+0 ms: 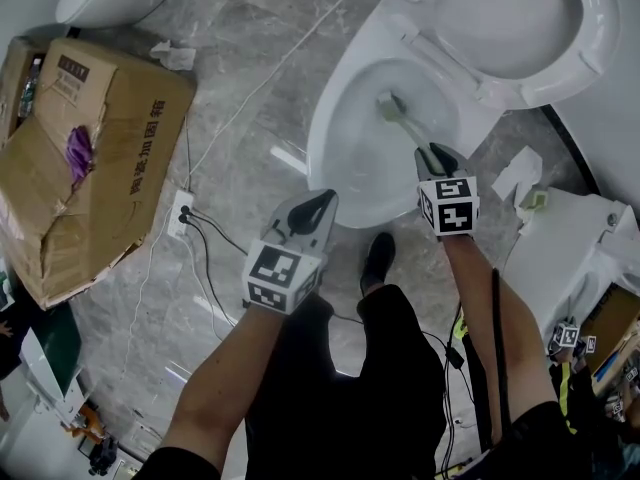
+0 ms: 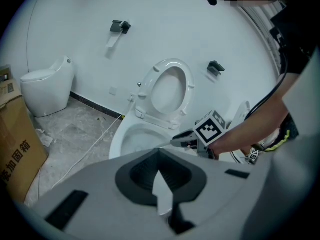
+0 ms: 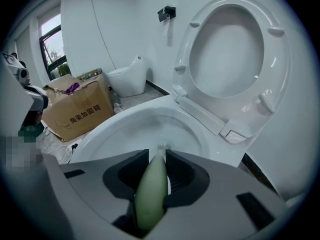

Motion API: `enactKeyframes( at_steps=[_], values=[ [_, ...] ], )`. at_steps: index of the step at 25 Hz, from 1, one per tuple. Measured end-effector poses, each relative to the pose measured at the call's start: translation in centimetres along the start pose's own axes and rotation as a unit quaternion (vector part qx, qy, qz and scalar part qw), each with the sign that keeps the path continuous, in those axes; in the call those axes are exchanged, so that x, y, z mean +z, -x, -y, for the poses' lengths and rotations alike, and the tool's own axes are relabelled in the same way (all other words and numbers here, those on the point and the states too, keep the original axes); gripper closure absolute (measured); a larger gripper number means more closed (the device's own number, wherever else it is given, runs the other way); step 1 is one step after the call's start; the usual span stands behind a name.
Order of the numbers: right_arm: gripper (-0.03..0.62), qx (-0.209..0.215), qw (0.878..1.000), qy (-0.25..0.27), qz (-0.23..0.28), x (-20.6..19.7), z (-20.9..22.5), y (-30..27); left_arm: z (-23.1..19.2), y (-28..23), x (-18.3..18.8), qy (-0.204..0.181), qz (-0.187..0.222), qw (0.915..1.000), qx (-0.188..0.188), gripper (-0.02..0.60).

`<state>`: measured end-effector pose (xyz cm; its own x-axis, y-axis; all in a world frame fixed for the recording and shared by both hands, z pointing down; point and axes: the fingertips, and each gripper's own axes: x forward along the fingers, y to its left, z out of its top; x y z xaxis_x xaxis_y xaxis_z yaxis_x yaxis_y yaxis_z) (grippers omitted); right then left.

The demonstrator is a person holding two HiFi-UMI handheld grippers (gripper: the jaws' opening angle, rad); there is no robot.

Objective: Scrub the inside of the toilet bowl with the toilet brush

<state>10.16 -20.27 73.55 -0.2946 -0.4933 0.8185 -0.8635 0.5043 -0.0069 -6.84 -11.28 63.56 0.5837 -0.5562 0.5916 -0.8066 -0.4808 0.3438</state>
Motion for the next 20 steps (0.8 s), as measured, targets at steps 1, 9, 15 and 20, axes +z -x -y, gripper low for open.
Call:
enactKeyframes(
  at_steps=[1,9,15,20],
  values=[
    [0.482,-0.003,1.0,0.0,0.0,0.1,0.3,-0.2,0.0,-0.1,0.0,0.0,0.0,1.0,-0.001,0.572],
    [0.482,-0.03,0.999,-0.009,0.007,1.0,2.2,-0.9,0.1,-0.5,0.1,-0.004,-0.004,1.0,-0.004,0.572],
    [0.482,-0.046,0.999,-0.016,-0.003,-0.4,3.3,0.0,0.7,-0.8,0.3,-0.009,-0.007,0.9999,-0.008,0.572],
    [0.482,-0.047,0.999,-0.024,-0.002,-1.4,3.5,0.9,1.3,-0.9,0.2,-0.014,-0.01,0.9997,-0.014,0.572]
  ],
)
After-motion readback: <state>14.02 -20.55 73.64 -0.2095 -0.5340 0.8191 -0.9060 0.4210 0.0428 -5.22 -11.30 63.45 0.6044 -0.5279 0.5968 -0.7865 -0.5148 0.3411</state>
